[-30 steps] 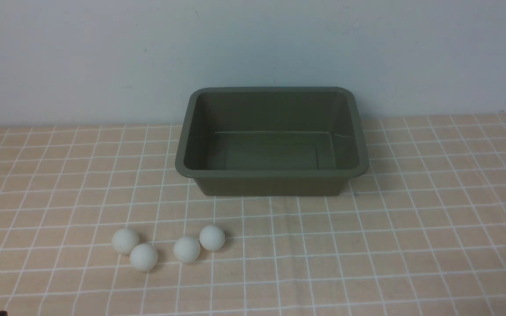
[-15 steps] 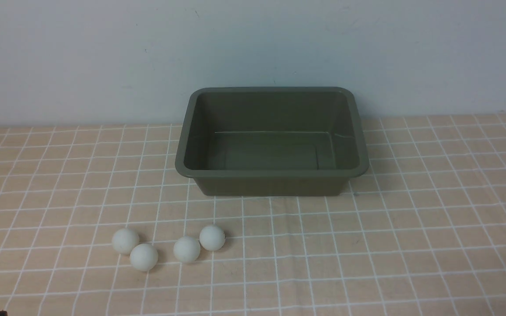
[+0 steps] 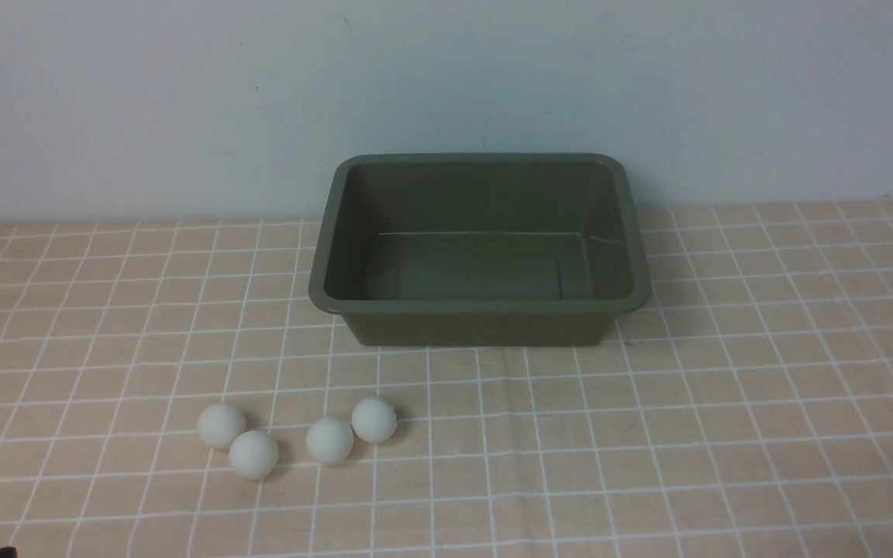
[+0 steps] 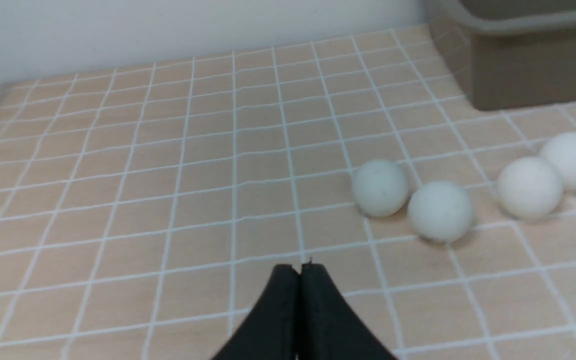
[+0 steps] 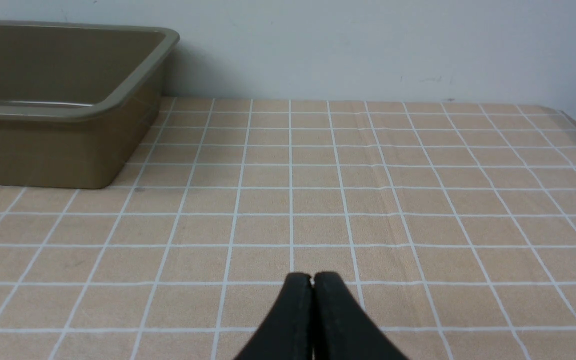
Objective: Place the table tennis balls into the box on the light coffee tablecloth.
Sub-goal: 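Reach for and grasp a ping pong ball on the table beside the basket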
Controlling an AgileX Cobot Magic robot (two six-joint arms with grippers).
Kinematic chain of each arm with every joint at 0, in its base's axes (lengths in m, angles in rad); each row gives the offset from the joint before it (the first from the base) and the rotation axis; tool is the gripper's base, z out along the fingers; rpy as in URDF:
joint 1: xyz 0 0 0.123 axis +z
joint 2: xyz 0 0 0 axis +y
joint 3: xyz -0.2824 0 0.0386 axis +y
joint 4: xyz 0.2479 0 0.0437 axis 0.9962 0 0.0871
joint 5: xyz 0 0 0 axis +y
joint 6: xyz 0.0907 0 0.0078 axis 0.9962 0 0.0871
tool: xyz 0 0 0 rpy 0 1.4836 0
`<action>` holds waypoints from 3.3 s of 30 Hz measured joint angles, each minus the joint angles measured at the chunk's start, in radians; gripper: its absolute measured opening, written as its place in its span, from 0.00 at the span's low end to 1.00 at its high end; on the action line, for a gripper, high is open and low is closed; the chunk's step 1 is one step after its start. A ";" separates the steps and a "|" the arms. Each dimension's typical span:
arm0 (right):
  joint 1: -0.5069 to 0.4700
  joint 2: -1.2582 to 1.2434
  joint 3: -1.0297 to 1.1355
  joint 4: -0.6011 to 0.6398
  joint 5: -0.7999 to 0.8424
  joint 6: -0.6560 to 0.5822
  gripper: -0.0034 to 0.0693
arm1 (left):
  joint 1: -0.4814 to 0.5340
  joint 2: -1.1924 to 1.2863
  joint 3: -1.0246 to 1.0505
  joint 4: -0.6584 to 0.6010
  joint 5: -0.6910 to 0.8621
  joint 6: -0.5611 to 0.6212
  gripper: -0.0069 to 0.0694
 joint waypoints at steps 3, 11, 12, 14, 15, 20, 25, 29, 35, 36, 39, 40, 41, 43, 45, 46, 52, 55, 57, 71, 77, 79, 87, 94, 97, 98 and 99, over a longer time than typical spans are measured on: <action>0.000 0.000 0.000 0.000 0.000 0.000 0.03 | 0.000 0.000 0.000 -0.144 -0.044 -0.067 0.00; 0.000 0.000 0.000 0.000 0.001 0.000 0.03 | 0.000 0.000 0.000 -0.585 -0.114 -0.151 0.00; 0.000 0.000 0.000 0.000 0.001 0.000 0.03 | 0.000 0.000 0.000 -0.632 -0.123 -0.152 0.00; 0.000 0.000 0.000 0.000 0.001 0.000 0.03 | 0.000 0.000 0.000 -0.723 -0.148 -0.152 0.00; 0.000 0.000 0.000 0.000 0.001 0.000 0.03 | 0.000 0.000 0.000 -0.745 -0.157 -0.152 0.00; 0.000 0.000 0.000 0.000 0.001 0.000 0.03 | 0.000 0.000 0.000 -0.838 -0.179 -0.152 0.00; 0.000 0.000 0.000 0.000 0.001 0.000 0.03 | 0.000 0.000 0.000 -0.923 -0.194 -0.152 0.00; 0.000 0.000 0.000 0.000 0.001 0.000 0.03 | 0.000 0.000 0.000 -0.953 -0.227 -0.146 0.00; 0.000 0.000 0.000 0.000 0.001 0.000 0.03 | 0.000 0.000 -0.143 -0.825 -0.260 0.210 0.00; 0.000 0.000 0.000 0.000 0.001 0.000 0.03 | 0.000 0.000 -0.181 -0.796 -0.243 0.286 0.00; 0.000 0.000 0.000 0.000 0.001 0.000 0.03 | 0.000 0.002 -0.300 -0.735 -0.146 0.534 0.00; 0.000 0.000 0.000 0.000 0.001 0.000 0.03 | 0.000 0.012 -0.334 -0.731 -0.104 0.602 0.00; 0.000 0.000 0.000 0.000 0.001 0.000 0.03 | 0.000 0.029 -0.364 -0.731 -0.058 0.654 0.00; 0.000 0.000 0.000 0.000 0.001 0.000 0.03 | 0.000 0.087 -0.411 -0.731 0.035 0.714 0.00; 0.000 0.000 0.000 0.000 0.001 0.000 0.03 | 0.000 0.169 -0.443 -0.731 0.123 0.724 0.00; 0.000 0.000 0.000 0.000 0.001 0.000 0.03 | 0.000 0.178 -0.445 -0.731 0.130 0.724 0.00; 0.000 0.000 0.000 0.000 0.001 0.000 0.03 | 0.000 0.498 -0.518 -0.703 0.255 0.626 0.00; 0.000 0.000 0.000 0.000 0.001 0.000 0.03 | 0.000 0.648 -0.564 -0.652 0.289 0.530 0.00; 0.000 0.000 0.000 0.000 0.001 0.000 0.03 | 0.000 0.774 -0.613 -0.570 0.341 0.421 0.00; 0.000 0.000 0.000 0.000 0.001 0.000 0.03 | 0.000 1.177 -0.839 -0.067 0.533 -0.088 0.00; 0.000 0.000 0.000 0.000 0.001 0.000 0.03 | 0.000 1.252 -0.880 -0.076 0.533 -0.078 0.01; 0.000 0.000 0.000 0.000 0.001 0.000 0.03 | 0.000 1.299 -0.886 -0.078 0.513 -0.044 0.04; 0.000 0.000 0.000 0.000 0.001 0.000 0.03 | -0.035 1.490 -0.936 -0.116 0.440 0.061 0.15; 0.000 0.000 0.000 0.000 0.001 0.000 0.03 | -0.110 1.597 -1.055 -0.110 0.435 0.067 0.21; 0.000 0.000 0.000 0.000 0.001 0.000 0.03 | -0.124 1.628 -1.098 -0.085 0.435 0.067 0.26; 0.000 0.000 0.000 0.000 0.001 0.000 0.03 | -0.125 1.634 -1.104 -0.081 0.435 0.067 0.28; 0.000 0.000 0.000 0.000 0.001 0.000 0.03 | -0.125 1.642 -1.107 -0.077 0.435 0.067 0.31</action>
